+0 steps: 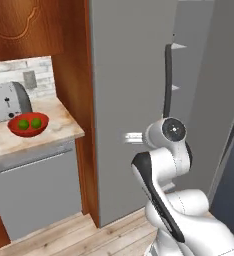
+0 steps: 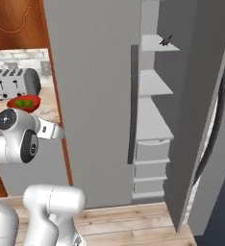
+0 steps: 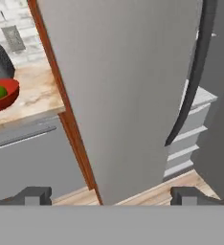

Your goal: Take the lime, lime, and fish from the freezer and place them in the bowl on the counter.

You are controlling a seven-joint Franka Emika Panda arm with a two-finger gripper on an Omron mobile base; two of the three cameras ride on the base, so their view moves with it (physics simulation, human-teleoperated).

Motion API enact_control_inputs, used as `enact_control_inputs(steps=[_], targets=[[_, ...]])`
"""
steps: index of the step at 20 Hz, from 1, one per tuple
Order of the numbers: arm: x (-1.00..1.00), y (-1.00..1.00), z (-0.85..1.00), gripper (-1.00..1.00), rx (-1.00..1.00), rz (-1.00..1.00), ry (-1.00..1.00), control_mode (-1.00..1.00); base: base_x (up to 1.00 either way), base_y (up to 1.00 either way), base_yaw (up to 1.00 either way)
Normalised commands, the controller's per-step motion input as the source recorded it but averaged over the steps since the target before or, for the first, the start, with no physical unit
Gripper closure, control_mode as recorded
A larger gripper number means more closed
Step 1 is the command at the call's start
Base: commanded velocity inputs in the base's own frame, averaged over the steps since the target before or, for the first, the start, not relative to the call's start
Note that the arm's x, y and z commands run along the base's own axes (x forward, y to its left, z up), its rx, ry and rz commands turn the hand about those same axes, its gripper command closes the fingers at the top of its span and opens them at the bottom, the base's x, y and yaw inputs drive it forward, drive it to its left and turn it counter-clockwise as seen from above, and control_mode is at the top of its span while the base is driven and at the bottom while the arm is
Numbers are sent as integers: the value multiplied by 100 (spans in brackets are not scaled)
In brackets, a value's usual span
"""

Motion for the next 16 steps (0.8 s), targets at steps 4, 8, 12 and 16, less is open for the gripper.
enact_control_inputs(steps=[4, 8, 12, 16], targets=[[0, 0, 0, -100, 0, 0, 0, 100, 40, -100, -2], [0, 0, 0, -100, 0, 0, 0, 100, 77, -84, 8], [0, 0, 0, -100, 0, 0, 0, 100, 59, -89, 8], [0, 0, 0, -100, 0, 0, 0, 100, 78, -84, 2]])
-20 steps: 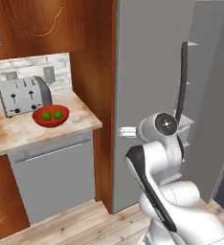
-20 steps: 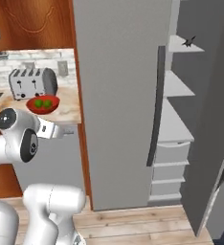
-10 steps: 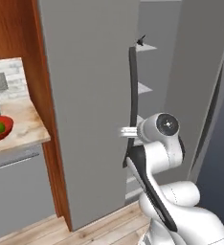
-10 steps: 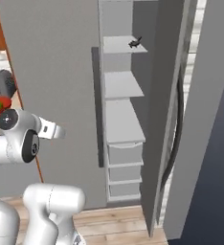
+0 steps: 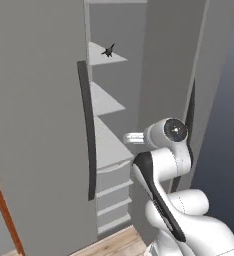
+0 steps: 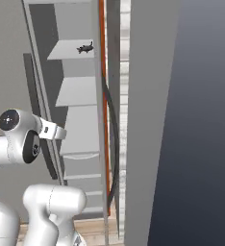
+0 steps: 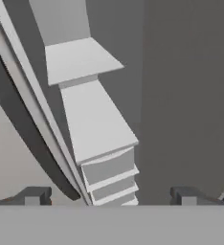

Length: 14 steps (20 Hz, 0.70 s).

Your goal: Take the lime, lime, and fish from the freezer and place them in the bowl on the counter.

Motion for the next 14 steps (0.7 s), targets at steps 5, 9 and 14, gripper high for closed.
enact_control_inputs(steps=[5, 9, 14], targets=[[0, 0, 0, -100, 0, 0, 0, 100, 97, -32, 0], [0, 0, 0, -100, 0, 0, 0, 100, 99, -4, 0], [0, 0, 0, -100, 0, 0, 0, 100, 79, -1, 0]])
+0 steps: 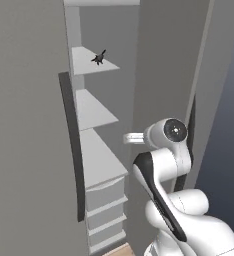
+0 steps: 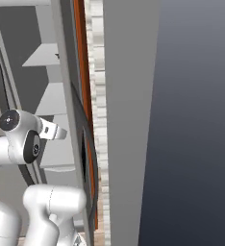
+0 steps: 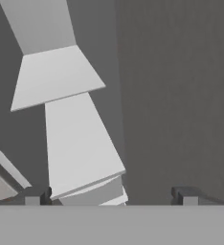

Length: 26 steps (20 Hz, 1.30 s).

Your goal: Take the lime, lime, and fish from the freezer and place them in the bowl on the counter.

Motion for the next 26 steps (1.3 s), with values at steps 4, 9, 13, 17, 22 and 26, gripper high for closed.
enact_control_inputs(steps=[4, 9, 13, 17, 22, 26], targets=[[0, 0, 0, -100, 0, 0, 0, 100, -13, -28, 1], [0, 0, 0, -100, 0, 0, 0, 100, -72, -1, 0], [0, 0, 0, -100, 0, 0, 0, 100, -7, 70, 4], [0, 0, 0, -100, 0, 0, 0, 100, 21, 86, 0], [0, 0, 0, -100, 0, 0, 0, 100, 43, 16, 0], [0, 0, 0, -100, 0, 0, 0, 100, 76, -12, 0]])
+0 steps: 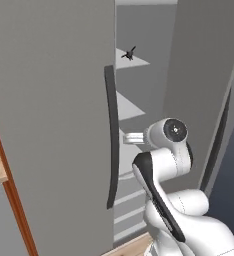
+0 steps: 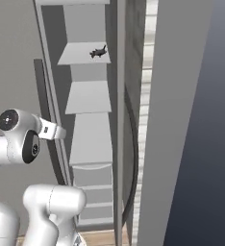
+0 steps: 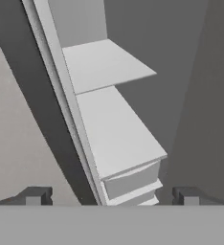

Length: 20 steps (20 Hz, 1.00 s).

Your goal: Take the lime, lime, and fish from the freezer and place them in the bowl on the counter.

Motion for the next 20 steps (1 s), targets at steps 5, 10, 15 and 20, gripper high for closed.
enact_control_inputs(steps=[5, 10, 15, 20], targets=[[0, 0, 0, -100, 0, 0, 0, 100, 99, -25, 0], [0, 0, 0, -100, 0, 0, 0, 100, 88, -78, 0], [5, -39, 33, -100, 11, 0, 0, -100, 30, -60, 0], [0, -67, 100, -100, 12, 2, -1, -100, 0, 0, 0]])
